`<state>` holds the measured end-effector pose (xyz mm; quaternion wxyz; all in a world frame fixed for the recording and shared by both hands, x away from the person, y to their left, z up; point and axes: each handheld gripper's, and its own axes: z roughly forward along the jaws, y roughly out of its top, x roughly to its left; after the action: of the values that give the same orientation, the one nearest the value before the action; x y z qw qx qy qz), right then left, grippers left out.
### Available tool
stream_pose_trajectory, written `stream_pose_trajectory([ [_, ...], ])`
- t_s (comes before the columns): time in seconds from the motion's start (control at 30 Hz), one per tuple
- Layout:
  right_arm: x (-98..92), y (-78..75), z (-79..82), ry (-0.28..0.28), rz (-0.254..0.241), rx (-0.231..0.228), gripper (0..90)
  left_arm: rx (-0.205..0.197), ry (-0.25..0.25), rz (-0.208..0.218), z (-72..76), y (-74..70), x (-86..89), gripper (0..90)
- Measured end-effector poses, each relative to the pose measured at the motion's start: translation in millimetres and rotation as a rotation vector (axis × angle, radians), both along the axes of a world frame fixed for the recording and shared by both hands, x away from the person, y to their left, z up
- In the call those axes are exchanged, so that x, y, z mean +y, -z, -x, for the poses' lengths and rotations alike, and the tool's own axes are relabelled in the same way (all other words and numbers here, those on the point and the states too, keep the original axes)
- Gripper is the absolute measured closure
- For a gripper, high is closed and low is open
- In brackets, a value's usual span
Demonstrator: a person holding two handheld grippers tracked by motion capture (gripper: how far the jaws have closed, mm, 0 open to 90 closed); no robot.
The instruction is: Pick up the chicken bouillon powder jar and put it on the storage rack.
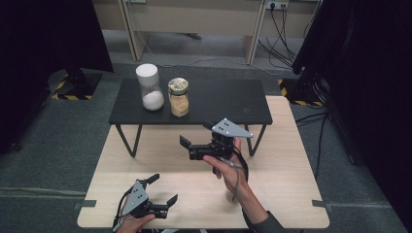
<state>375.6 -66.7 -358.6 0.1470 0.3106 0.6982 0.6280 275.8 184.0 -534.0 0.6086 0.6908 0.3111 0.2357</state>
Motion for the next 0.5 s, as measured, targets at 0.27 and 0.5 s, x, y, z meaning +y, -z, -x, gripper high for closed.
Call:
stream_pose_trajectory([
  [0.27,1.6,1.6,4.5,-0.008,-0.006,0.005,2.6,0.002,0.009,0.003,0.4,0.1,-0.8,1.9],
  [0.5,0.5,-0.5,9.7,-0.017,-0.012,-0.012,2.6,0.0,0.012,-0.002,0.5,0.3,-1.3,2.1],
])
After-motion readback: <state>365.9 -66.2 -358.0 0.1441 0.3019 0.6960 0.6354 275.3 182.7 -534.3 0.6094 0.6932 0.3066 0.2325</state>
